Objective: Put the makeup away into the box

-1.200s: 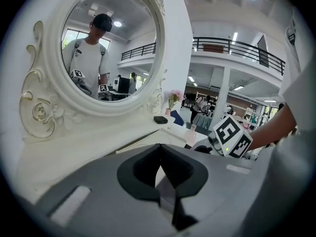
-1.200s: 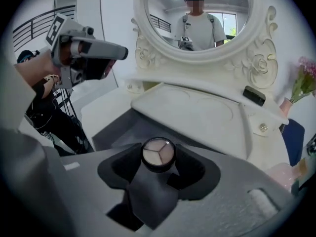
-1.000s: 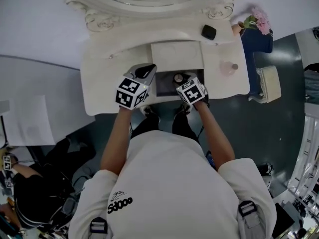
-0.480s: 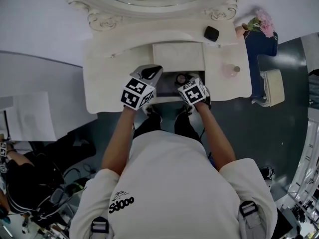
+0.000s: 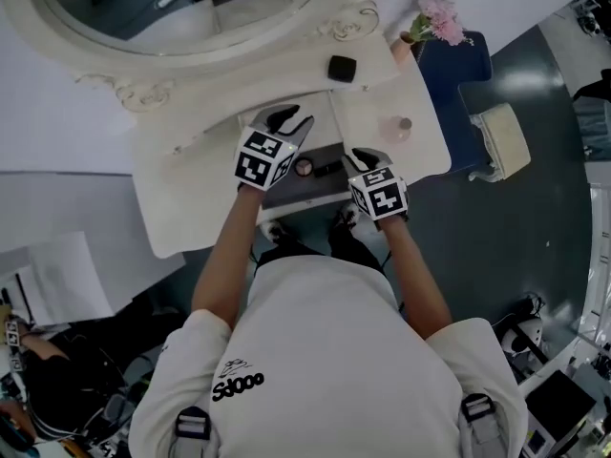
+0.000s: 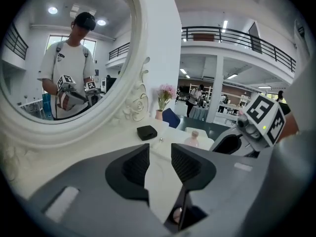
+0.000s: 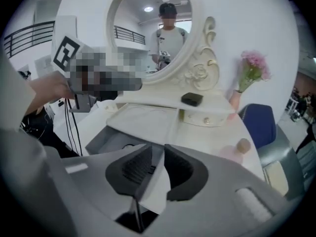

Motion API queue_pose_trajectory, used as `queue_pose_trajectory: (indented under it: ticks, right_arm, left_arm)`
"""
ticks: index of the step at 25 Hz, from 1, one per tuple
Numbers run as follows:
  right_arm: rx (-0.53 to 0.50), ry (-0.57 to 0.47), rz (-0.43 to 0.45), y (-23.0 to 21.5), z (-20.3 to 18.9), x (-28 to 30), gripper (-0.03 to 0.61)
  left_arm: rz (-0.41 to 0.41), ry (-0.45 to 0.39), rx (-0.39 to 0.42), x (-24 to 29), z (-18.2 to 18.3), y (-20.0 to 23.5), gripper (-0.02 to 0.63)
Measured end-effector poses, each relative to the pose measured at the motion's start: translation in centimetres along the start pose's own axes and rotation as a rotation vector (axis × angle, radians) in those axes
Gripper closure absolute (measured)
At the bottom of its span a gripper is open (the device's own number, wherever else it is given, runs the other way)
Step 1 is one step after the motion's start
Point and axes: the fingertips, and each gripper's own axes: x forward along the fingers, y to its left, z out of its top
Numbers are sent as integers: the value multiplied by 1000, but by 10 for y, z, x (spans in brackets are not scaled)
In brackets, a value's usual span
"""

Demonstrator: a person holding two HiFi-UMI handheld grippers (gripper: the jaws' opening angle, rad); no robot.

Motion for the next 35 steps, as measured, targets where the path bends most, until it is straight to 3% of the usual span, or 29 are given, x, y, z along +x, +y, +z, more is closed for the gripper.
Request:
queue_pose_trajectory:
  ticks: [4, 12, 16, 22, 35]
  right_arm:
    - [67, -63, -85, -50, 4, -35, 575]
    - [117, -146, -138, -120, 10, -75, 577]
    - [96, -144, -126, -145, 11, -80, 577]
    - [95, -134, -102, -166, 7, -77, 577]
    - [93, -141, -85, -148, 19, -69, 577]
  left_arm:
    - [-3, 19, 6, 53, 21, -3, 426]
    - [130, 60, -103, 141, 38, 24, 268]
    - [206, 111, -145, 173, 34, 43, 227]
    - [231, 244, -150, 200, 10, 50, 213]
    - [126, 249, -64, 186, 10, 38, 245]
